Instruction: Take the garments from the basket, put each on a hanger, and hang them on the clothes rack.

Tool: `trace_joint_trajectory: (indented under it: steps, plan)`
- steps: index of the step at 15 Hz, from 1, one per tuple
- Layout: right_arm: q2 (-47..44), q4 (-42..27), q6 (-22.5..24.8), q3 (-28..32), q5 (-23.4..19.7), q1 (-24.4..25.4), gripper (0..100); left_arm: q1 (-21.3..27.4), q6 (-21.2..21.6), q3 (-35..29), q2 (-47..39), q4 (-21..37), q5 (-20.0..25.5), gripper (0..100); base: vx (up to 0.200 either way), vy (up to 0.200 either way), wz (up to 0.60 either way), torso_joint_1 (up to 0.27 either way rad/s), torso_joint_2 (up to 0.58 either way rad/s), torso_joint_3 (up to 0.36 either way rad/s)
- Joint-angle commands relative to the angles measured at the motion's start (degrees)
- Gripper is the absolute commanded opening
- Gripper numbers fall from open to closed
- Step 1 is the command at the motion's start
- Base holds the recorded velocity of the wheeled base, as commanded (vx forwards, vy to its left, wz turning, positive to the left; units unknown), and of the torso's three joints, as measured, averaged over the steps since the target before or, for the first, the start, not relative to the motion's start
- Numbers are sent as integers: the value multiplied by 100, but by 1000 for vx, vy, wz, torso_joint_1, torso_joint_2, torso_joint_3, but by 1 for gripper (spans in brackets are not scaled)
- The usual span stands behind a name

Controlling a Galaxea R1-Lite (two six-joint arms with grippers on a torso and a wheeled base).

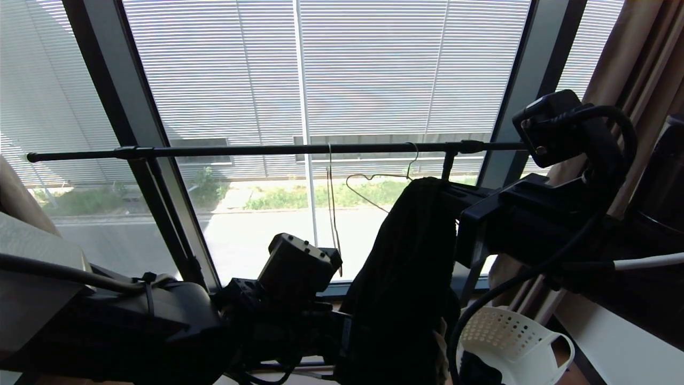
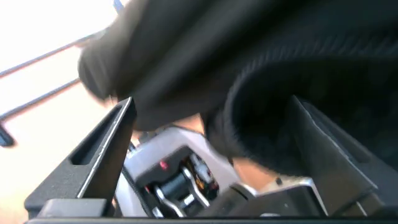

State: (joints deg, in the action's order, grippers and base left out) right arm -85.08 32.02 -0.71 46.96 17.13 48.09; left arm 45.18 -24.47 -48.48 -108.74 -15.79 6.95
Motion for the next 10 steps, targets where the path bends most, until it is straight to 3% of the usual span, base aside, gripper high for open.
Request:
trace_joint_trajectory:
  steps: [1,3,4,6,7,10]
  plan:
    - [132,6,0,-2,1,7,0,140,-32,49,-183,5,-88,100,0,0,0,0,0,0]
    - [149,14,0,24,10,-2,0,193,-41,111,-244,-3,-264,100,0,0,0,0,0,0]
    - [185,6,9,24,10,-19,0,193,-49,164,-227,5,-335,0,0,0,0,0,0,0]
    - [185,6,9,33,10,-98,0,184,-164,322,-77,-3,-537,0,0,0,0,0,0,0]
    - [123,-3,27,41,10,-318,0,184,-436,700,433,-3,-818,0,0,0,0,0,0,0]
    - [-97,-3,88,77,19,-687,0,88,-463,1315,1487,-12,-879,0,0,0,0,0,0,0]
